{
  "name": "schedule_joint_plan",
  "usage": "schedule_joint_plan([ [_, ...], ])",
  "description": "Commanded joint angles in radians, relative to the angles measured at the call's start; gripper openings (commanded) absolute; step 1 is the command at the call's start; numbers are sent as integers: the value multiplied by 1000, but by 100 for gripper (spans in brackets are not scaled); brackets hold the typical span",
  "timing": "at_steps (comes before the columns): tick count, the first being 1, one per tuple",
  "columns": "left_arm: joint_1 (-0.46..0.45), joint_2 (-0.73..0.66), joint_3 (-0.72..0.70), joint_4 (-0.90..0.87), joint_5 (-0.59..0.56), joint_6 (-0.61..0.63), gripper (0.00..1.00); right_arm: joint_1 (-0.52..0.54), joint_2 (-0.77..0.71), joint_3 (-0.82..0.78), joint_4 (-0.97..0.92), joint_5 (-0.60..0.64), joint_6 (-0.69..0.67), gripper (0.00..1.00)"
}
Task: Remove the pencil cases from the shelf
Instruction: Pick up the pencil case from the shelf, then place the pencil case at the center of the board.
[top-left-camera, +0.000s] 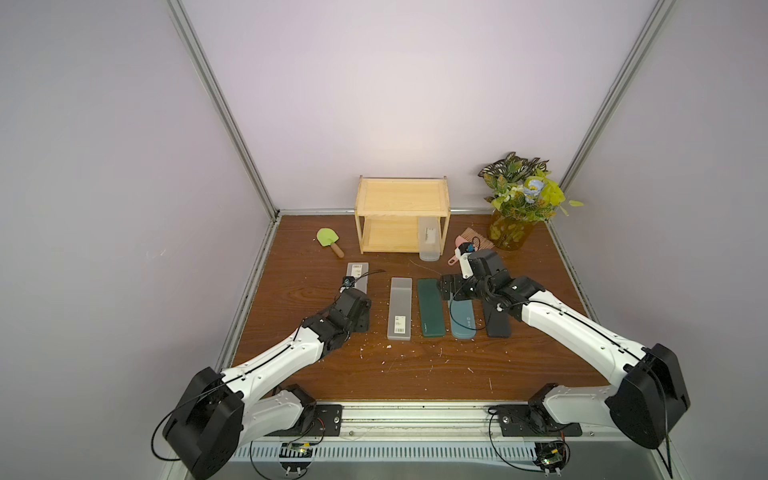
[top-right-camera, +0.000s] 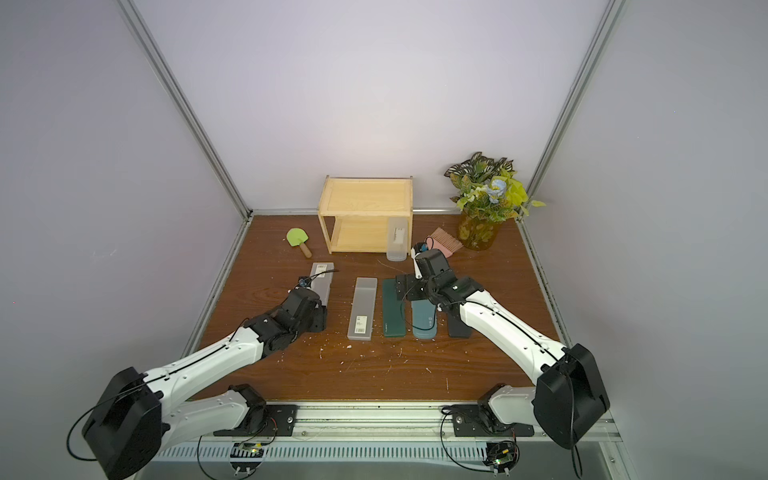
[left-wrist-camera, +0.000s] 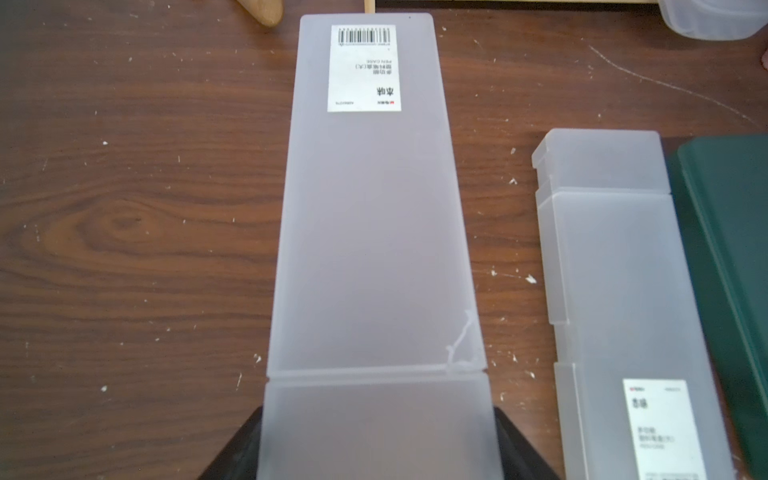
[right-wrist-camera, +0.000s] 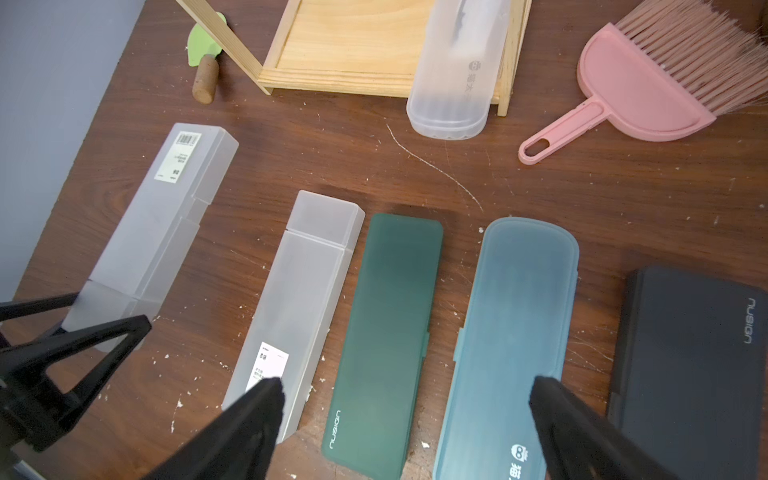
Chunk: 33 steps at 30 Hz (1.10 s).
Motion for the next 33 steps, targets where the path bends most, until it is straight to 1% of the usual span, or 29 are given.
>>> schedule_joint_plan([
  [1, -9, -41, -20, 3, 23, -12, 63, 3, -2, 37, 3, 0, -10, 99],
  [8, -9, -11, -79, 81, 54, -21, 63, 6, 1, 26, 10, -3, -2, 99],
  [13, -9, 9, -130, 173, 40, -29, 63, 5, 4, 20, 11, 0, -4, 99],
  [21, -20, 88, -134, 259, 84, -31, 63, 5, 17, 24, 16, -3, -7, 99],
  [33, -25, 121, -150, 286, 90, -46, 64, 6, 14, 9, 22, -3, -4, 99],
])
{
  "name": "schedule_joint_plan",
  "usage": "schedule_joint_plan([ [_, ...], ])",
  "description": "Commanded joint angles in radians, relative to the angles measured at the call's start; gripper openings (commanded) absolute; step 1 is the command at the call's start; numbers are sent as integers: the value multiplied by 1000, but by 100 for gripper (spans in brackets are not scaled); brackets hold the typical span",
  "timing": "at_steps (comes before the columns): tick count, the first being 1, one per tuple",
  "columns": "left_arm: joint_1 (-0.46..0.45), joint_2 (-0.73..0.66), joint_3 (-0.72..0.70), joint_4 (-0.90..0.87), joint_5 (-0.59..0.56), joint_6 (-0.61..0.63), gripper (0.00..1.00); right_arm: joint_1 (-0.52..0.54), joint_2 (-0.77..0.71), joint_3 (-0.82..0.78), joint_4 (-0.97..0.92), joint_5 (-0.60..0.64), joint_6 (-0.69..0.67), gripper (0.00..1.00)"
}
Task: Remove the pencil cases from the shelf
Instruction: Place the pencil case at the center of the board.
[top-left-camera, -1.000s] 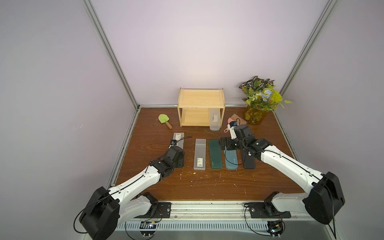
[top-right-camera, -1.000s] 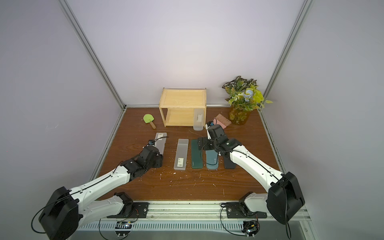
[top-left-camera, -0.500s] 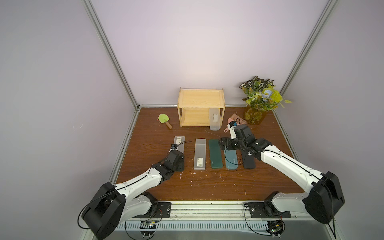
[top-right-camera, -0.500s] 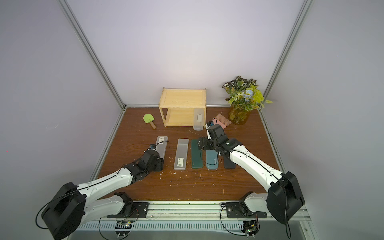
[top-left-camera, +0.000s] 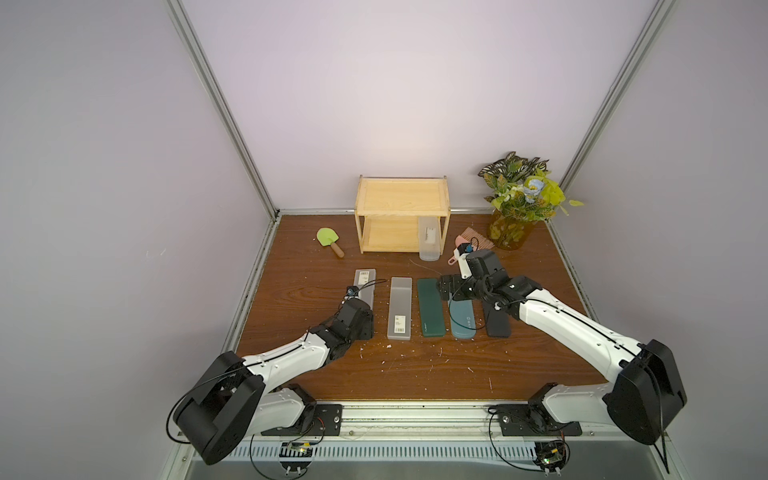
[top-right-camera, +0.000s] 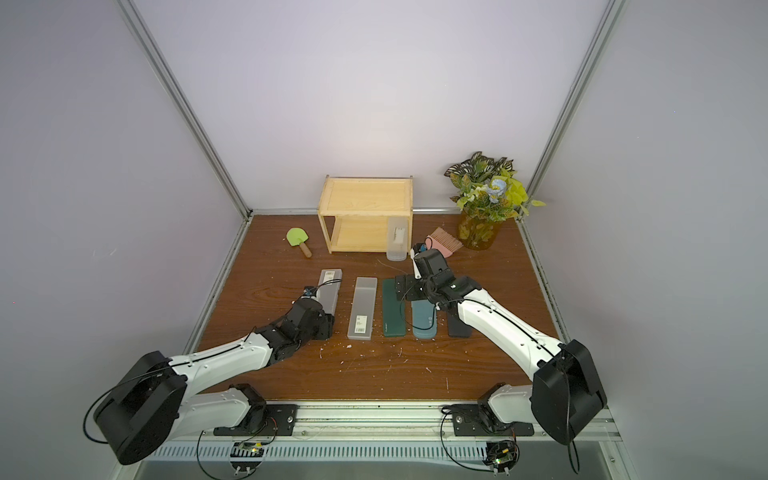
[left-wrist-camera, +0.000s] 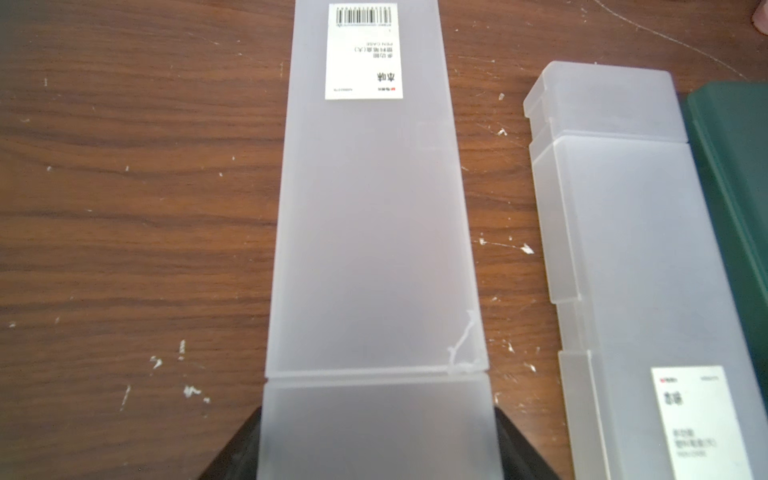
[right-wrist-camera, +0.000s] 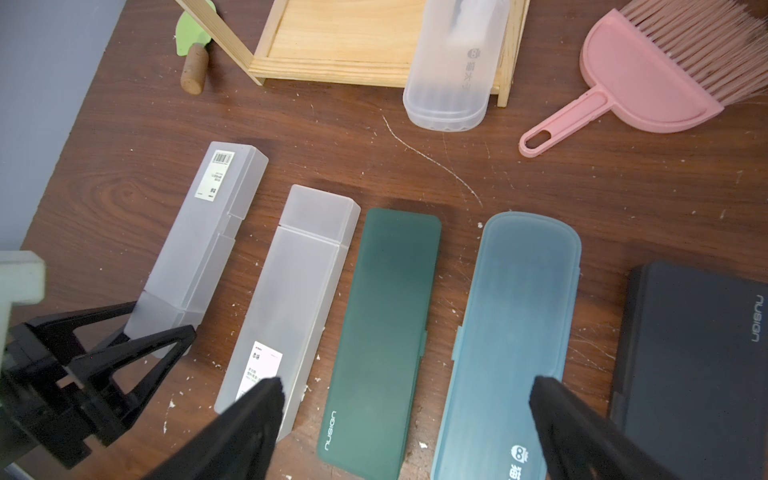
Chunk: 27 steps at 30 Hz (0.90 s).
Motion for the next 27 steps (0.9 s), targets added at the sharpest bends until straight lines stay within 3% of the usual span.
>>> schedule_joint_plan([
  [1, -14, 9, -13, -4, 22, -18, 64, 5, -5, 8, 21, -3, -5, 99],
  [18, -26, -18, -50, -29, 14, -51, 68, 4, -11, 9, 23, -2, -2, 99],
  [25, -28, -16, -37, -43, 12, -46, 97, 4, -9, 13, 22, -4, -3, 99],
  [27, -28, -25, -29, -57, 0, -46, 99, 4, -7, 15, 23, -4, -3, 99],
])
